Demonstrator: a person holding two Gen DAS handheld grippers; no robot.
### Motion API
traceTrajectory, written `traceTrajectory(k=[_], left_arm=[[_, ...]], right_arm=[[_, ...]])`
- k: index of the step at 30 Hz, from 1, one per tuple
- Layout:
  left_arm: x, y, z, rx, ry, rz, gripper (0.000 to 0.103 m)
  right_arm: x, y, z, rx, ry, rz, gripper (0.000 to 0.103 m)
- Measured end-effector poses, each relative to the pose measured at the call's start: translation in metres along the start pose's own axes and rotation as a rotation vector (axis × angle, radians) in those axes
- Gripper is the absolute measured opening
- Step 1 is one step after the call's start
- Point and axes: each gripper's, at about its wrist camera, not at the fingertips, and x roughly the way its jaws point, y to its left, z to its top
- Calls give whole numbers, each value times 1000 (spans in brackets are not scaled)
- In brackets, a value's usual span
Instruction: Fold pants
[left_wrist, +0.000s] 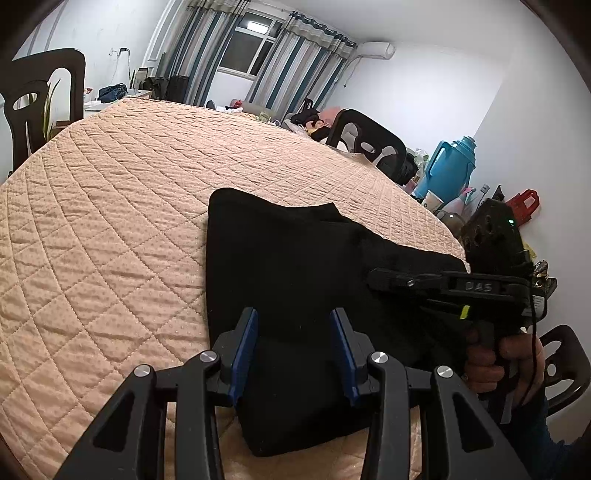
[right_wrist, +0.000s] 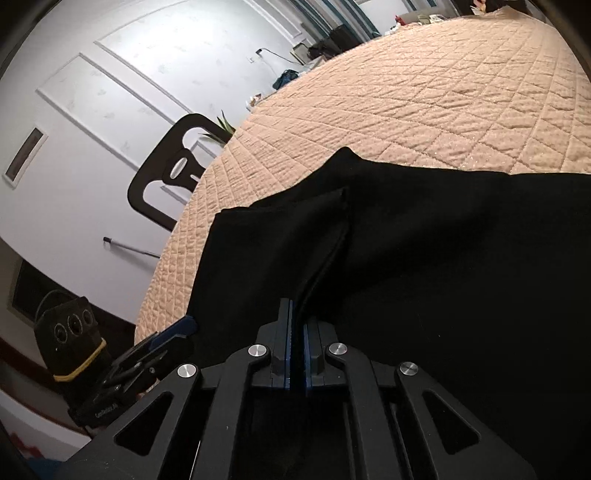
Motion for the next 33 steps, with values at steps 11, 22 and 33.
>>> traceTrajectory(k=[11,22,33], left_arm=[[-8,-11,-14,59,29,-35,43],[-17,-17,-19,103,55,-54,45],[28,-23,25,220,113,115,50]], right_arm=[[-39,-29,-21,96,-119,-33,3],[-45,-22,-18,48,-117,-140,5],[-33,8,-34,-142,-51,-169,10]])
